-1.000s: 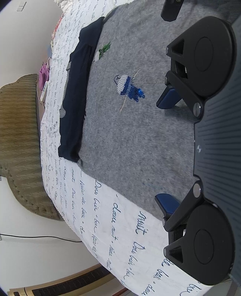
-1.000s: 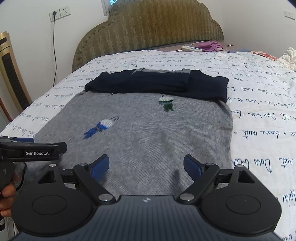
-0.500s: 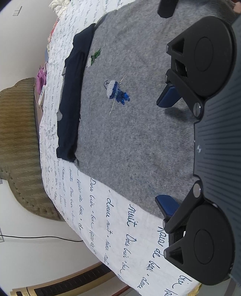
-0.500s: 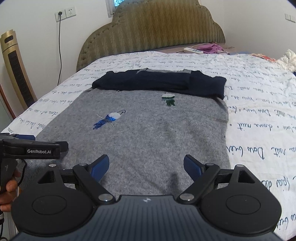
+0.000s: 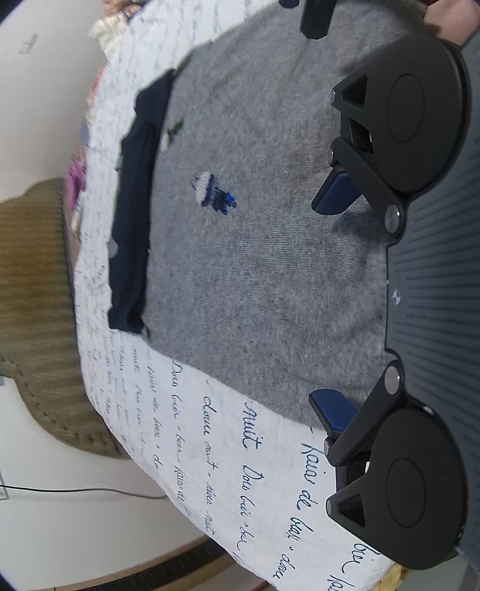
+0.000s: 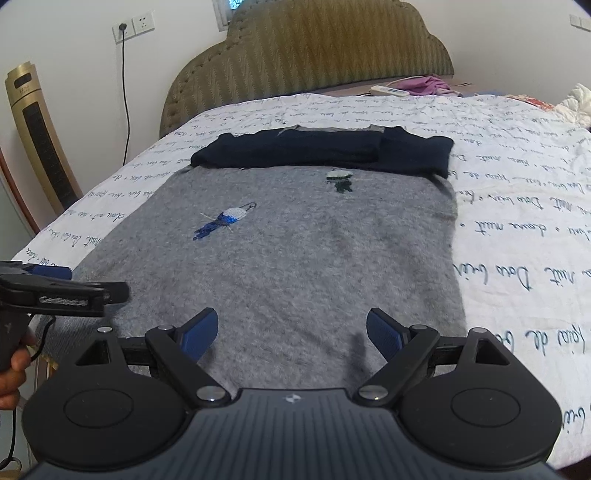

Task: Fold small clothes
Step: 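Grasp the grey hem corners with the left and right tools, then lift the hem with both tools and fold it toward the collar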

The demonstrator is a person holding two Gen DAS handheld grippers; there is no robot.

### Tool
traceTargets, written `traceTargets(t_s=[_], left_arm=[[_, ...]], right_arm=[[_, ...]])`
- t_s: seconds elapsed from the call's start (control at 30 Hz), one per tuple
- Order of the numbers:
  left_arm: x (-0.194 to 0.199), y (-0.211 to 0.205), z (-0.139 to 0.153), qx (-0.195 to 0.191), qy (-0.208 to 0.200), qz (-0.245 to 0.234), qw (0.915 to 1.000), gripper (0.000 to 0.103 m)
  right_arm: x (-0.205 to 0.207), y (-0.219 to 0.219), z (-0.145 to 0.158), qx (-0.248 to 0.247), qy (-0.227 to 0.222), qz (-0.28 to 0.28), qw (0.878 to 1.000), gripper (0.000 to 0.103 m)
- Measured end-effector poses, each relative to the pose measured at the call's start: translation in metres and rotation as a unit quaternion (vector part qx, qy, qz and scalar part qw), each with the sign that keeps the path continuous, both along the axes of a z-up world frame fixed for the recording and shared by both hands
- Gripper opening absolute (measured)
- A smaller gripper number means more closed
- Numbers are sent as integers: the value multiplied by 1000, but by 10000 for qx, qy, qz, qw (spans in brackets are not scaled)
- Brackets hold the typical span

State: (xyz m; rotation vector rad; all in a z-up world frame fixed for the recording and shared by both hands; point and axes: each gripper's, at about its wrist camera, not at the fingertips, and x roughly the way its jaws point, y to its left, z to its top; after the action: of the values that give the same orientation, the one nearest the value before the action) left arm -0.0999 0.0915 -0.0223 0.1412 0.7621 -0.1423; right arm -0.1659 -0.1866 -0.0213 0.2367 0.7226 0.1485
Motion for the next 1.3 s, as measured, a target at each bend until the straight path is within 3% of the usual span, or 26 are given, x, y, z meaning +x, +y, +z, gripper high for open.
traceTargets(t_s=[0.1,0.3,0.4,0.5,0.6,0.73,0.87,0.97,1.03,1.07,1.1,1.17,1.23,1.3], left_arm=[[0,21,6,-259,-24,-128,9996,102],[7,72,17,-413,-106,-388,9983,102],[14,90,10,-614,167,-779,9949,102],[22,98,-4,-656,445,-818,9935,100],[30,106,-20,-1218,909,-940,9839,99],[28,101,-23,-1369,840,-1170,9801,100],[24,92,-27,-1630,916,-1548,9701,98],[20,80,-28,-1530,817,-1654,9709,84],[21,76,-28,-1494,769,-1629,9722,60],[22,76,-28,-1531,798,-1560,9726,43],[25,78,-28,-1596,845,-1483,9723,27],[31,84,-30,-1806,973,-1294,9701,14],[36,91,-30,-2056,1094,-1125,9660,12],[37,91,-26,-2043,1105,-1045,9670,10]], right_arm=[[-5,-12,-2,65,-11,-170,9998,88],[-15,-50,-15,265,154,-664,9973,88],[-22,-76,-29,649,362,-905,9931,88],[-32,-98,-38,1129,417,-1012,9876,88],[-39,-107,-39,1476,412,-914,9839,88],[-41,-101,-40,1798,479,-451,9815,89],[-36,-78,-42,2266,546,240,9722,89],[-27,-58,-38,2089,507,502,9753,87],[-19,-48,-36,1874,530,605,9790,59],[-16,-43,-36,1722,557,621,9815,37],[-14,-39,-35,1559,564,635,9841,28],[-14,-34,-34,1327,525,667,9875,21],[-14,-37,-33,1326,490,659,9878,16],[-14,-42,-31,1437,419,618,9868,13]])
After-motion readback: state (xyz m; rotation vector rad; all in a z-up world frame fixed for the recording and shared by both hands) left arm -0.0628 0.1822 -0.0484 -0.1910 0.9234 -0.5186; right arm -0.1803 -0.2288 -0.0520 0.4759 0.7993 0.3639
